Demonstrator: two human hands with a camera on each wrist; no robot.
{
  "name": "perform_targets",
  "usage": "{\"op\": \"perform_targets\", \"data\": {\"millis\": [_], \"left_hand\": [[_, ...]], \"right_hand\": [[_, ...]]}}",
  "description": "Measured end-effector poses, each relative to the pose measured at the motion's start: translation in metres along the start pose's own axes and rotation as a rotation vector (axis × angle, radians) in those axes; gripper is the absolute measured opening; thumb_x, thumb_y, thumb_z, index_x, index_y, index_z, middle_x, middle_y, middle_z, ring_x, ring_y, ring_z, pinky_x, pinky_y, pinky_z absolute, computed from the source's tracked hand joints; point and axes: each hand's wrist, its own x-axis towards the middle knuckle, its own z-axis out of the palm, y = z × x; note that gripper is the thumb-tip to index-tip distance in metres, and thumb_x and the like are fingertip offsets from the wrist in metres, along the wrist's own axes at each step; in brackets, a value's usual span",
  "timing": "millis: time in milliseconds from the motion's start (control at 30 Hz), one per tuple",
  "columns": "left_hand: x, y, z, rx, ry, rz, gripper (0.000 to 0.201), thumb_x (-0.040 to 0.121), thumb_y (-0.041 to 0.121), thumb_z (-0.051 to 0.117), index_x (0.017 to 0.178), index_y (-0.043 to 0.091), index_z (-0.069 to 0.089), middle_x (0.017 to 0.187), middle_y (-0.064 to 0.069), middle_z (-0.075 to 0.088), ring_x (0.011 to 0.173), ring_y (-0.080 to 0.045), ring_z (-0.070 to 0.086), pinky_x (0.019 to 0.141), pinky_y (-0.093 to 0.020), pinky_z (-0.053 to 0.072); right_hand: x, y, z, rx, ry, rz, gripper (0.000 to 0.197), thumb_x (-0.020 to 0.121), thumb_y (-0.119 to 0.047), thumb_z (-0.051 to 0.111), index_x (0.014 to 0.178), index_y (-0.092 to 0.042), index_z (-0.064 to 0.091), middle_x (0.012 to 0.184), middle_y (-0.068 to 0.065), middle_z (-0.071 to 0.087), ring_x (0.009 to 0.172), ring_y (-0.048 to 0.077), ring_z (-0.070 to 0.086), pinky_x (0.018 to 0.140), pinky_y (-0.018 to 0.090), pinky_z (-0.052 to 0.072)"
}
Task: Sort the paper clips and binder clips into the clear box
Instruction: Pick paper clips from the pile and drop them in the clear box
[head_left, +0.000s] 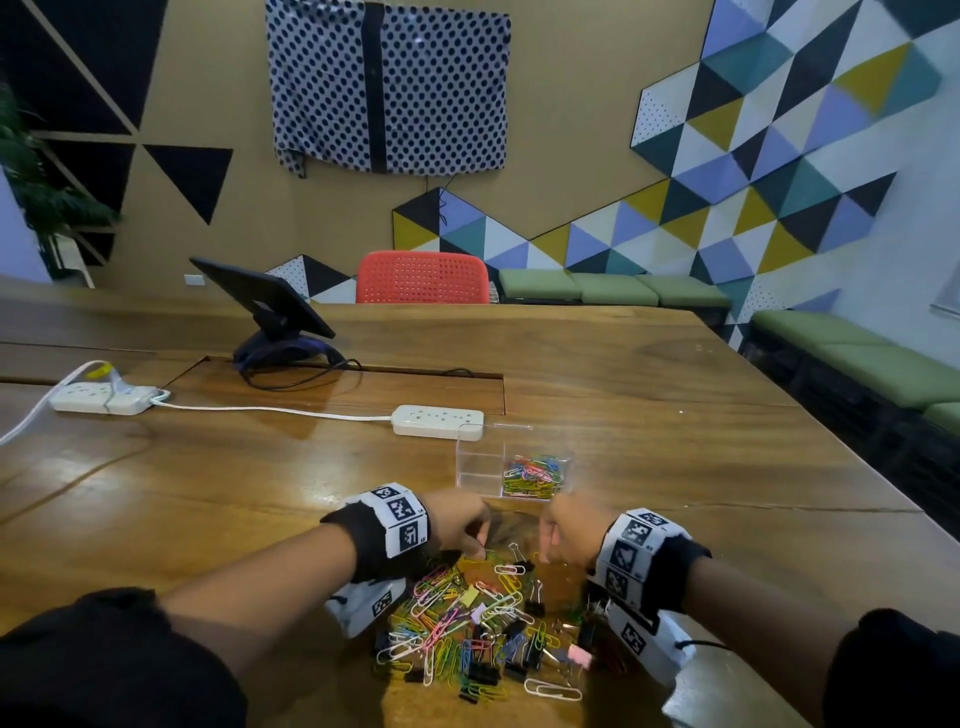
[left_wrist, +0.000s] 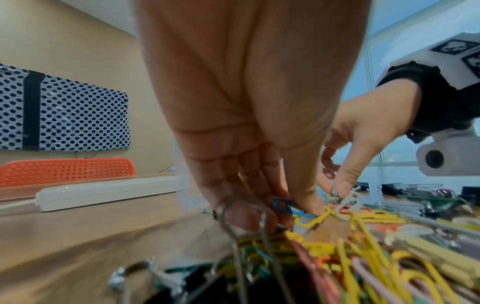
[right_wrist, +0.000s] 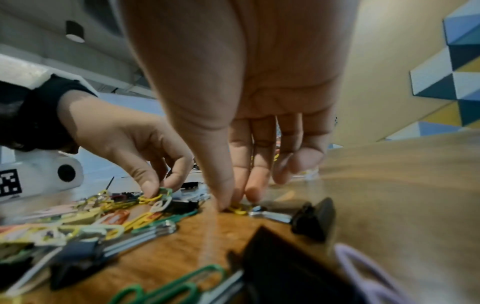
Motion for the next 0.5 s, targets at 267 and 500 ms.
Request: {"op": "perform_targets", "data": {"millis": [267,500], "left_hand": [[-0.008,-0.013,-0.008,-0.006,0.081,0.008,0.022,0.087,0.022,0.064,0.099,0.003,0.065,0.104,-0.012,0.069,0.086,-0.013,0.055,0.076,-0.022,0.042],[-0.012,-0.024,-0.010,0.023,0.143,0.012,0.024,0.085,0.024,0.066,0.105,0.011,0.068,0.103,-0.006,0.069,0.092,-0.017,0.063,0.075,-0.022,0.044]], "right_hand": [[-0.002,0.000,0.002,0.073,0.077,-0.032,0.018,0.085,-0.010,0.059,0.074,-0.022,0.065,0.085,-0.001,0.069,0.073,0.005,0.056,0.075,0.019,0.050],[0.002,-0.025,0.014,0.224,0.025,-0.164,0.026,0.080,-0.020,0.071,0.106,-0.017,0.065,0.084,-0.002,0.072,0.063,-0.002,0.059,0.067,0.014,0.044]]}}
